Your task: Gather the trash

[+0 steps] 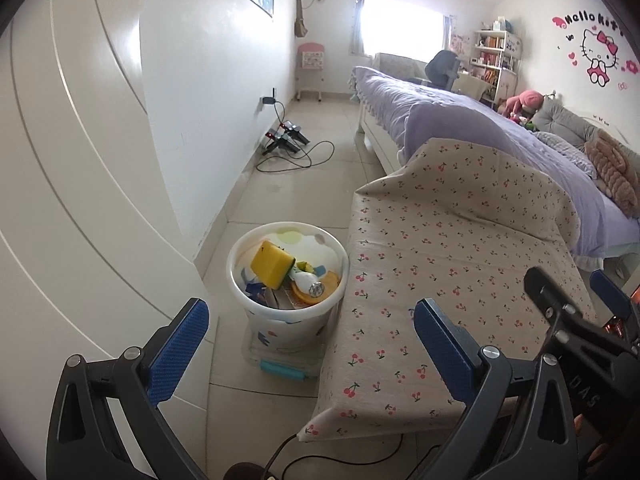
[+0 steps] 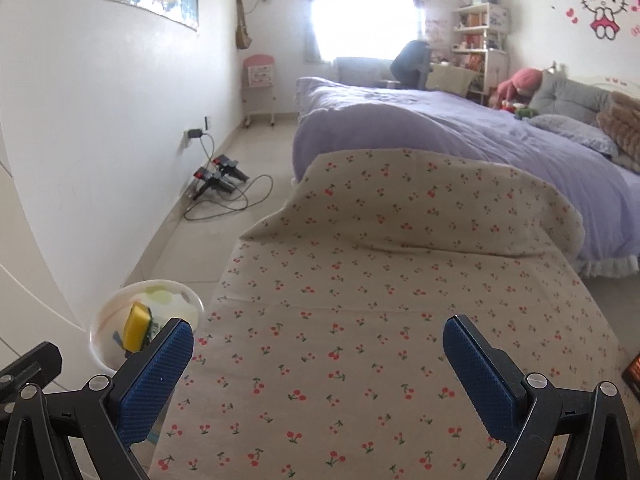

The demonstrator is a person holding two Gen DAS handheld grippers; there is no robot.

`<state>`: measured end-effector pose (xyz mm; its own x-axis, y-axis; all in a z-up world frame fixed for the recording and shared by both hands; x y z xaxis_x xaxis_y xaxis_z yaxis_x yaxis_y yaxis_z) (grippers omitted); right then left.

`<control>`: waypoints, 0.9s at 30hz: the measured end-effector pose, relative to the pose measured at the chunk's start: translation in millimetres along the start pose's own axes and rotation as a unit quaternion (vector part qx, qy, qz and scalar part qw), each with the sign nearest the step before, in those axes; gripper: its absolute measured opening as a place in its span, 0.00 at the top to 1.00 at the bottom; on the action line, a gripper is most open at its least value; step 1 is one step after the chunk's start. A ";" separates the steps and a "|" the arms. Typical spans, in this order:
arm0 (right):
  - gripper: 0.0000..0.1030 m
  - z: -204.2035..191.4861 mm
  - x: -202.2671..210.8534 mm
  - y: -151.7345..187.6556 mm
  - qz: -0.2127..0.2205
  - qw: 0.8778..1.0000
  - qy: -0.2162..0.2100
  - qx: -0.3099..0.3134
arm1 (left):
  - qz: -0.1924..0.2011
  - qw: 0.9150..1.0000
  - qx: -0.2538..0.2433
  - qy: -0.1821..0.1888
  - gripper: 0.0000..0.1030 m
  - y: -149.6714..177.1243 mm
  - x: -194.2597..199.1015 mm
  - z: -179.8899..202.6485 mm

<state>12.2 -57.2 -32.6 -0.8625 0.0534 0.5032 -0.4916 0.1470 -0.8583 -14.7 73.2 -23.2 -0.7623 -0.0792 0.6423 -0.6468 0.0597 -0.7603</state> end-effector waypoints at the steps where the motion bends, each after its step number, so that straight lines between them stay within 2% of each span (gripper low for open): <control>1: 0.01 -1.4 -0.3 1.4 -0.003 1.000 0.000 0.002 | 0.002 1.000 -0.001 -0.001 0.00 0.1 0.7 -0.1; 27: 0.01 7.0 2.2 3.7 -0.007 1.000 0.002 -0.017 | 0.007 1.000 0.001 -0.008 0.00 -1.1 0.2 -2.9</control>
<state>7.6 -63.5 -35.4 -0.8550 0.0552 0.5157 -0.4994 0.1808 -0.8473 -14.1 76.0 -22.0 -0.7707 -0.0952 0.6301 -0.6362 0.0590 -0.7693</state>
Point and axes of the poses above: each gripper's, at about its wrist camera, not at the fingertips, and x roughly against the way its jaws point, z to its right, y to its underside, the point moved 2 cm from there along -x, roughly the way its jaws point, and after that the axes turned 12 degrees about -y, right-handed, at the moved point
